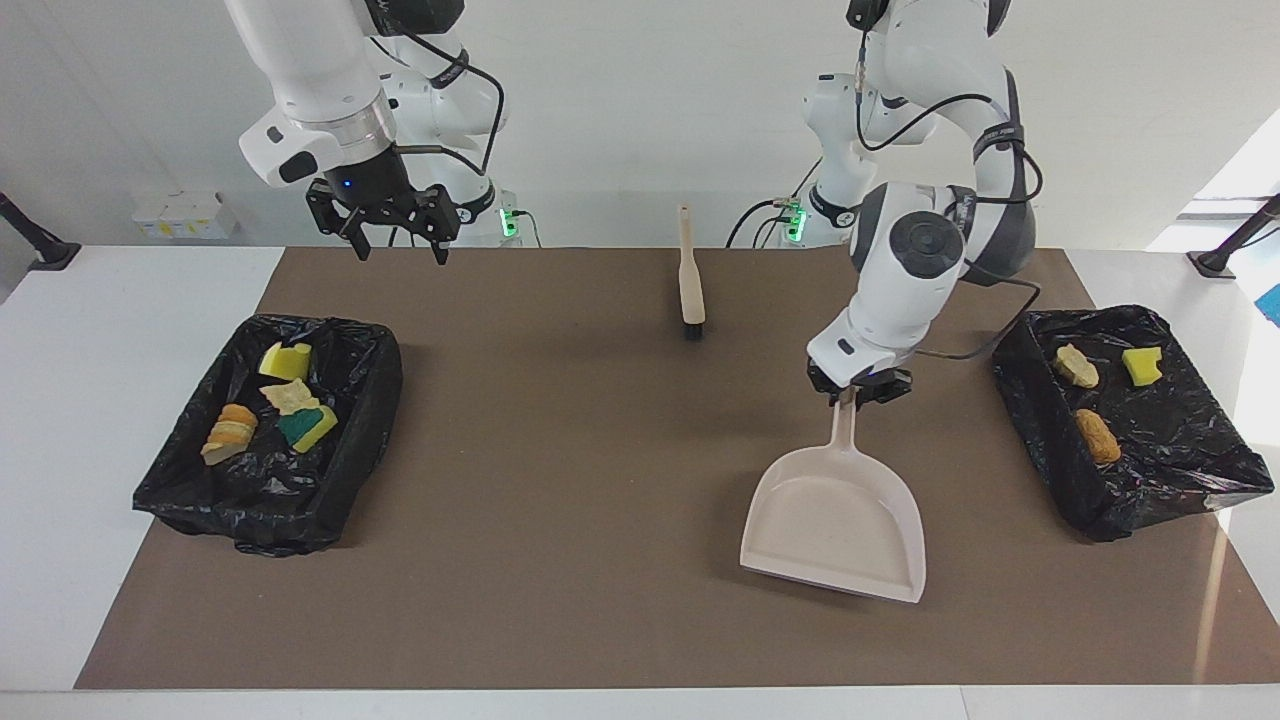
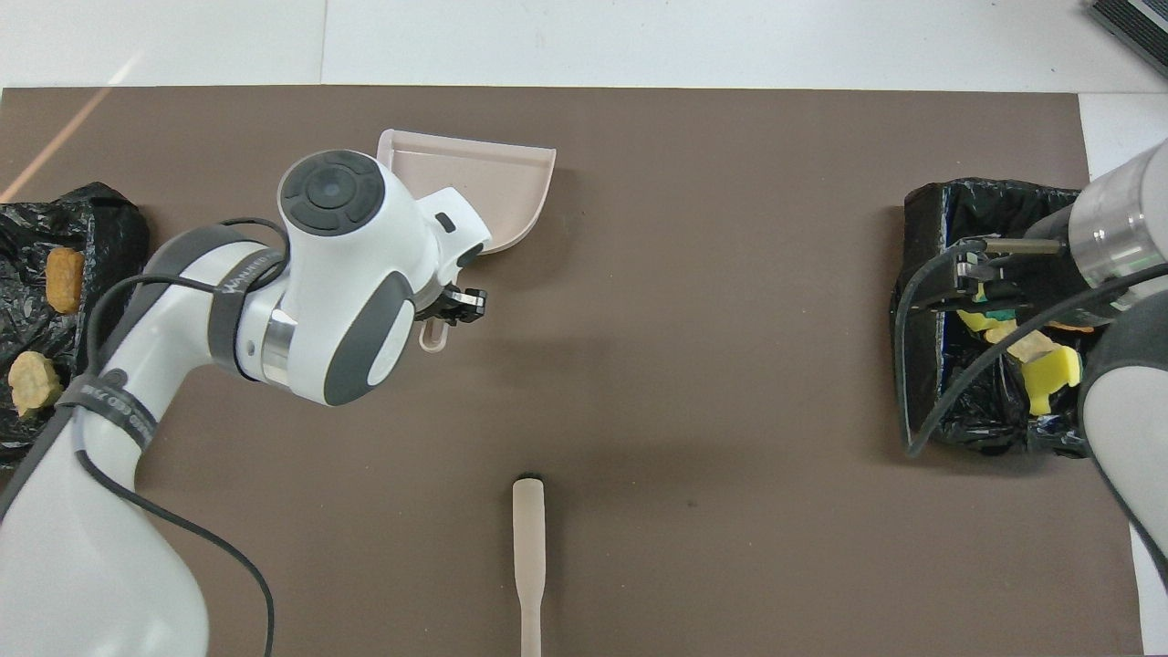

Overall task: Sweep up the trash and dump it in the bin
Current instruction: 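Bring the empty dustpan back to the table center with the left gripper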

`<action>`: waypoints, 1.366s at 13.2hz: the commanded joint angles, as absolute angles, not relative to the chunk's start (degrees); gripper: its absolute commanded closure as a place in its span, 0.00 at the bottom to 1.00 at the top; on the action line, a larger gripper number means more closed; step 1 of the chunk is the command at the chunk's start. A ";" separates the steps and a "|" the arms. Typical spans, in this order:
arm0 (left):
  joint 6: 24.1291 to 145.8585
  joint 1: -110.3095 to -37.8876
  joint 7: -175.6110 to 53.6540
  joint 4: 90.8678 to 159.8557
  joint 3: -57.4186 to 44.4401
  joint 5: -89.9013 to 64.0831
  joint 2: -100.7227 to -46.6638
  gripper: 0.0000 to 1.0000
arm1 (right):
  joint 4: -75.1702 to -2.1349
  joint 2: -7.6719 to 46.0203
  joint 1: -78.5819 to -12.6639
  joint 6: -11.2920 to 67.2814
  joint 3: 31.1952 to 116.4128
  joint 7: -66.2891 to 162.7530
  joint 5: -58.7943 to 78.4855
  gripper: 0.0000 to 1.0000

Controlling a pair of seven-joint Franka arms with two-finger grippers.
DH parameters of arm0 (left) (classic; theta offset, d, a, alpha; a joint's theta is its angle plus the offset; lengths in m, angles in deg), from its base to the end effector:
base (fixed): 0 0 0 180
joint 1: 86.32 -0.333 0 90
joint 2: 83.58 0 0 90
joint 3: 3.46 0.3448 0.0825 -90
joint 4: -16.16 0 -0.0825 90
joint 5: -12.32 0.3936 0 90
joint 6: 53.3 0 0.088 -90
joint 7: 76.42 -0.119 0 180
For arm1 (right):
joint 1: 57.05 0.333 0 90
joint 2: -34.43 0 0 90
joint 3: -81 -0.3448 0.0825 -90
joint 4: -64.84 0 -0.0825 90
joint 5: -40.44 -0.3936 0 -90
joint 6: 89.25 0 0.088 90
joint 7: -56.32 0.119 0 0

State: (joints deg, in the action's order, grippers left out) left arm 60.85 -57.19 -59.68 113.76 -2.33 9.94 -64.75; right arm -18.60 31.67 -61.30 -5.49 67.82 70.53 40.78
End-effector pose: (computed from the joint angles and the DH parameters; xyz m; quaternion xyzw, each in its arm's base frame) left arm 0.5823 -0.3144 0.4091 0.9956 -0.0897 -0.0243 0.0069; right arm 0.5625 0.0838 0.6599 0.9987 -0.0463 -0.0207 0.0017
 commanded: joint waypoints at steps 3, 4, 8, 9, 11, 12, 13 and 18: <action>67.79 -48.90 -51.04 115.64 -1.09 8.89 -61.71 1.00 | -17.78 31.18 -62.41 -5.14 67.21 68.97 39.47 0.00; 69.73 -48.35 -48.76 116.00 -1.09 8.89 -61.00 1.00 | -17.78 31.26 -62.32 -5.14 67.21 68.97 39.47 0.00; 66.51 -49.31 -47.94 115.75 -0.74 8.89 -62.39 0.00 | -17.78 31.26 -62.41 -5.14 67.21 68.97 39.56 0.00; 65.10 -49.57 -48.47 115.48 -0.21 8.89 -63.79 0.00 | -17.87 31.35 -62.50 -5.14 67.29 68.89 39.56 0.00; 63.34 -54.13 -50.22 114.96 -0.12 9.06 -65.82 0.00 | -17.96 31.35 -62.85 -5.05 67.47 69.24 39.47 0.00; 62.20 -55.37 -51.80 113.73 0.05 9.06 -66.08 0.00 | -17.96 31.44 -62.85 -5.14 67.47 69.15 39.47 0.00; 61.84 -57.47 -53.29 113.20 0.14 9.24 -66.26 0.00 | -17.96 31.35 -62.94 -5.14 67.47 69.15 39.47 0.00; 59.21 -68.97 -63.55 111.79 0.05 9.15 -70.29 0.00 | -18.04 31.53 -63.46 -5.23 67.56 69.50 39.56 0.00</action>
